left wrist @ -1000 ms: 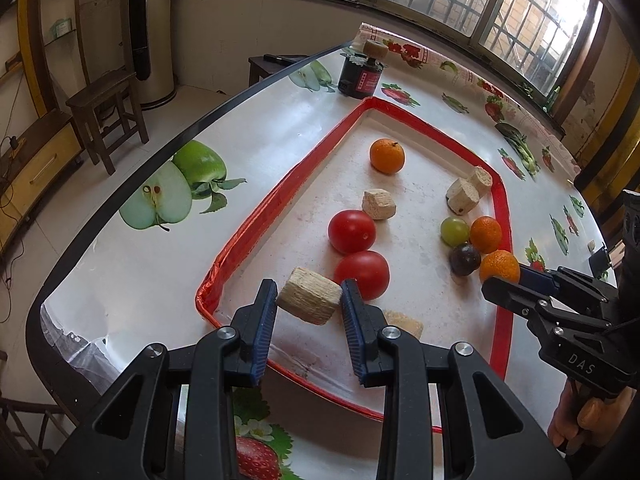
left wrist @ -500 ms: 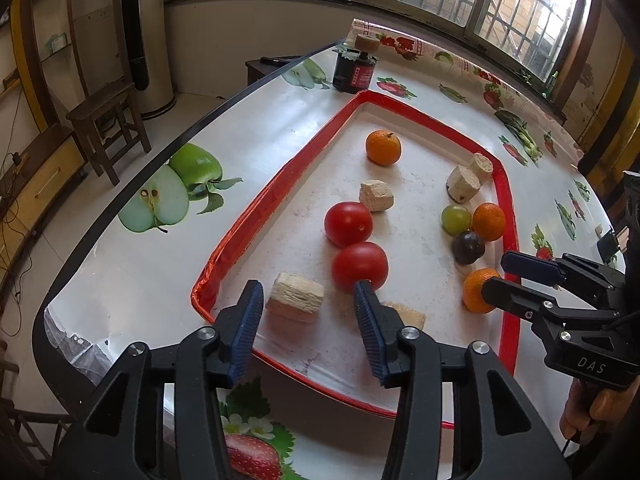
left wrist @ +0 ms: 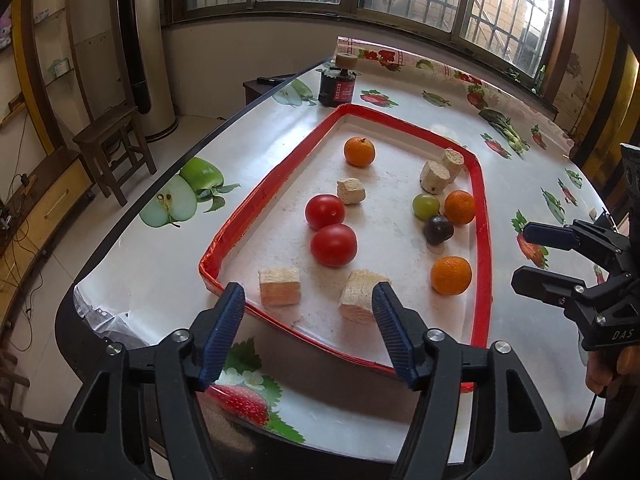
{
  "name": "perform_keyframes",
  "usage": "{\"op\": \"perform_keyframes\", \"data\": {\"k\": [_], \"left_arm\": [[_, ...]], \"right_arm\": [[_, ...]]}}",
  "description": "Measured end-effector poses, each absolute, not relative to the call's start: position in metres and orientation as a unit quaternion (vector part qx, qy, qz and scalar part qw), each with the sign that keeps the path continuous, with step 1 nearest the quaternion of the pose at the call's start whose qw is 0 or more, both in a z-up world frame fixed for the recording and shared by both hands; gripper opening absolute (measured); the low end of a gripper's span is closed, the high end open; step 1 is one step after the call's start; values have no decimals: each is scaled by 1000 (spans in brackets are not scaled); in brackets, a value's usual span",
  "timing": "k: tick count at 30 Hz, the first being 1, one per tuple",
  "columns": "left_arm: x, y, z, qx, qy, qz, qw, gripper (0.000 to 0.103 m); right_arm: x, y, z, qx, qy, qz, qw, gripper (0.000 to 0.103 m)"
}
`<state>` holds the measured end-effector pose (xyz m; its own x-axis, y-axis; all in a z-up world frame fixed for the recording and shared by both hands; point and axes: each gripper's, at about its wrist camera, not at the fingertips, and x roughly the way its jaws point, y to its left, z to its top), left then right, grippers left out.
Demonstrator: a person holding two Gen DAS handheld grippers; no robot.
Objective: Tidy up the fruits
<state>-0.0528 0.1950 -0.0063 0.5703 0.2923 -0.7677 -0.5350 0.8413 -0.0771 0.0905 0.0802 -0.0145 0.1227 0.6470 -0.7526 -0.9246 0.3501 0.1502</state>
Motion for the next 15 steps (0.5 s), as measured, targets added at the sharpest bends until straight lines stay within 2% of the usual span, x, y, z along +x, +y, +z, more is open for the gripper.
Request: {"op": "perform_keyframes", "data": {"k": [6,9,15], "left_arm": [[-66,175,7,-136,377,237,885,72],[-72,167,14,-137,363,234,892,78],[-82,152,22,-120,347,235,900,78]], "right_arm": [[86,63,-6,-210,353,567,714,85],[80,56,-5,-225,345,586,698,87],[70,39,-2,-241,320,598,694,89]]}}
